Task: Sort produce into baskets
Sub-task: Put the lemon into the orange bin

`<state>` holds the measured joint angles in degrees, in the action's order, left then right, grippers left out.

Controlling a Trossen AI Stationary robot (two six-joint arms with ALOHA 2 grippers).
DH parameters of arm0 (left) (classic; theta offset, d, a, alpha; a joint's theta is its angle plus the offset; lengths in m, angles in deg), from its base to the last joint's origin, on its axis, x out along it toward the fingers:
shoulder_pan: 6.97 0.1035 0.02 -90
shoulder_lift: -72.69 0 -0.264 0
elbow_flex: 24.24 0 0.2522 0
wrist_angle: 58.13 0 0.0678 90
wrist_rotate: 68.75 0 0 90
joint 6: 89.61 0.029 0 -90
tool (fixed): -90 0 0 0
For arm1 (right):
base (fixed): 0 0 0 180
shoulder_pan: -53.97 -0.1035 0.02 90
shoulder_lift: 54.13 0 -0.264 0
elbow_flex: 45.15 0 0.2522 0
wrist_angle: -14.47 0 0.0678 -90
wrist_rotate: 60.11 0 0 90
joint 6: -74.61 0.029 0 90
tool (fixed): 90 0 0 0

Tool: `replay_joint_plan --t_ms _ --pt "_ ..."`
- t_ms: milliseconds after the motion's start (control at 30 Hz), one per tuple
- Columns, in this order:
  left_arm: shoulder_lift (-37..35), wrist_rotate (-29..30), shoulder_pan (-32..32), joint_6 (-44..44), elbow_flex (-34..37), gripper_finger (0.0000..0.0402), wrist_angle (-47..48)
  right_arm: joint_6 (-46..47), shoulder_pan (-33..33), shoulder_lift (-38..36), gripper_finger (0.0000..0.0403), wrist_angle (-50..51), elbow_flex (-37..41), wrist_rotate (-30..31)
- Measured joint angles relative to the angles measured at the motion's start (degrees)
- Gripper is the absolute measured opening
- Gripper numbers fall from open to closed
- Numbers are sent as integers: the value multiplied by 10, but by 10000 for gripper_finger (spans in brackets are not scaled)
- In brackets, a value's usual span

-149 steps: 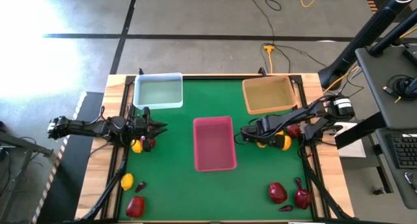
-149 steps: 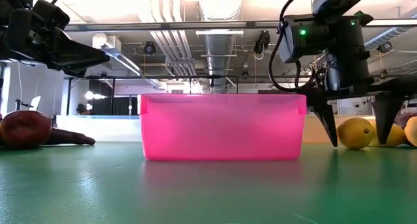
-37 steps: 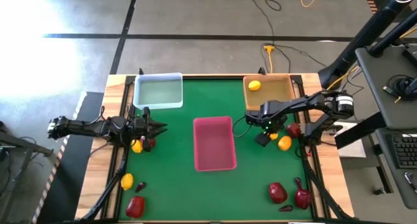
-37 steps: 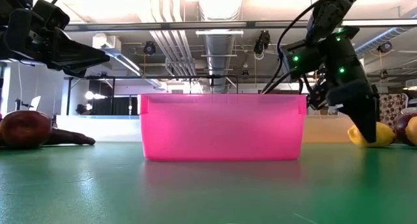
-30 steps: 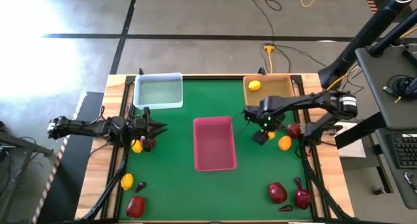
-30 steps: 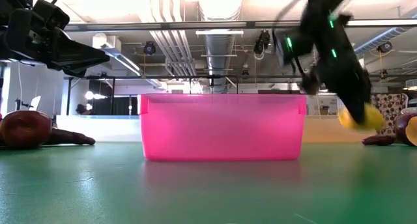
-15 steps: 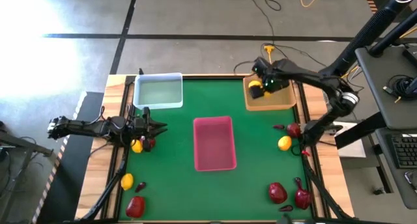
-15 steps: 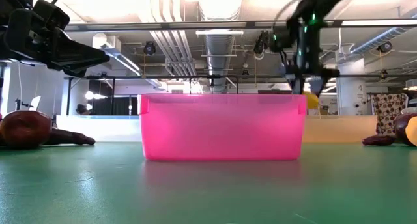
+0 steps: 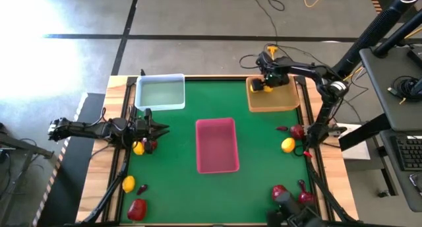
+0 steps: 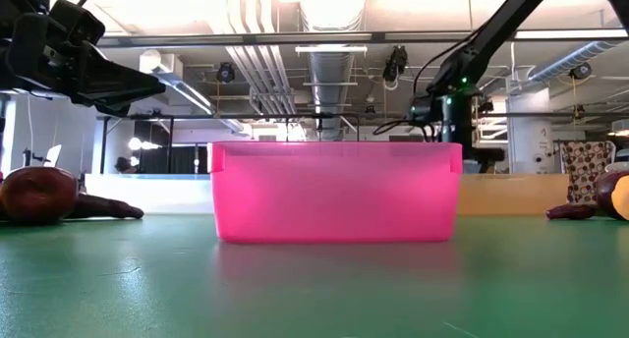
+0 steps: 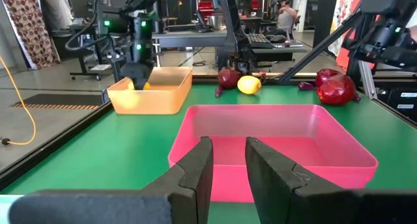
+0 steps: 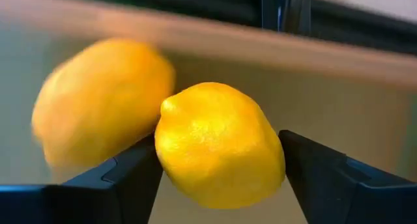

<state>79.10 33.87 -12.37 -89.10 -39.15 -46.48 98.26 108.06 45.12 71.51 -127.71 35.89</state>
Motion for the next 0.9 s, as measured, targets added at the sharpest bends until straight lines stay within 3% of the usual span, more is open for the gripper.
replay_joint_plan --t_ms 333,600,733,900 --pt "0 0 0 0 0 75 0 -8 0 -27 341 -30 0 -14" --pt "0 0 0 0 0 75 0 28 -45 -167 337 23 1 -13" --pt "0 0 0 0 0 75 0 156 -152 -252 336 175 2 -21" --pt "0 0 0 0 0 75 0 410 -390 -341 336 288 25 1"
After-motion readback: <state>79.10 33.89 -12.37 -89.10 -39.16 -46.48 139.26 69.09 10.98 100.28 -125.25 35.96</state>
